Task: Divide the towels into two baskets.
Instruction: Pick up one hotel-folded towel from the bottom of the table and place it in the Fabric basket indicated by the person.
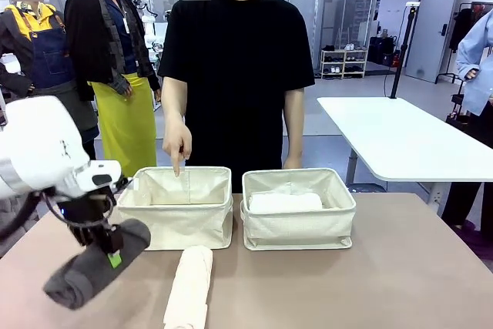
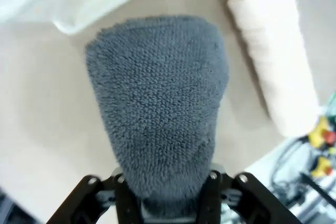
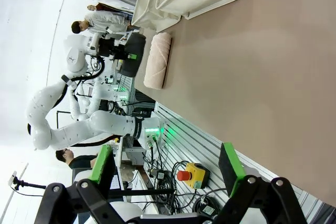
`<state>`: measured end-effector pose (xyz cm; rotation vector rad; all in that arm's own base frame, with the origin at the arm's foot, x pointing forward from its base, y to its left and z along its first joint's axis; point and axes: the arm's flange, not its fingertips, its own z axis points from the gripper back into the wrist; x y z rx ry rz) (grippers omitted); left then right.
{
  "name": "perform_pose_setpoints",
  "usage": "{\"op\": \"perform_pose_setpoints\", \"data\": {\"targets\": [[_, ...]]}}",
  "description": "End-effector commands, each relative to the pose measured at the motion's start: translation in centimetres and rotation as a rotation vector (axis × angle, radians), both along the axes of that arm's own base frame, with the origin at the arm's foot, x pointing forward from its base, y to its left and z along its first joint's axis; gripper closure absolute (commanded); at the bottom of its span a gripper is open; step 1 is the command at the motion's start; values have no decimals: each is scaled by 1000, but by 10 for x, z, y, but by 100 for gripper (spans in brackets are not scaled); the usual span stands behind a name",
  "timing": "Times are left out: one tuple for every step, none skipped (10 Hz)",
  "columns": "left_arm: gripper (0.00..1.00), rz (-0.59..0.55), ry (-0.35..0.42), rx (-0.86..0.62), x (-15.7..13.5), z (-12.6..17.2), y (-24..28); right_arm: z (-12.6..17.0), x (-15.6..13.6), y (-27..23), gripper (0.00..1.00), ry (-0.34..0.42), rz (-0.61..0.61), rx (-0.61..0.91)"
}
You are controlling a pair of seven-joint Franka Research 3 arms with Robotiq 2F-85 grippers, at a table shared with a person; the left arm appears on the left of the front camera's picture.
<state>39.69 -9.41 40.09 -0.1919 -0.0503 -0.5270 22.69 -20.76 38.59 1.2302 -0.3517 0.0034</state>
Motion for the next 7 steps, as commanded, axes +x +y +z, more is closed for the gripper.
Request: {"op": "perform_pose_setpoints", "data": {"targets": [[61,-282,-134,-31,-6,70,-28,3,-2,0,0,-14,-1,9],[61,-451,-235,22,2,91,-40,3,-2,0,0,-14,-1,9],[61,-513,-272,55,18,107,-50,3,-2,0,0,-14,-1,9],[61,-633,-283,72,33,123,-64,3,-2,0,0,-14,-1,9],[61,-729,-325,80,47,136,-81,3,-2,0,0,-14,-1,9],[61,-816,-379,131,65,139,-96,3,-2,0,0,-14,-1,9],[61,-851,-403,168,80,138,-109,3,-2,0,0,-14,-1,9]]}}
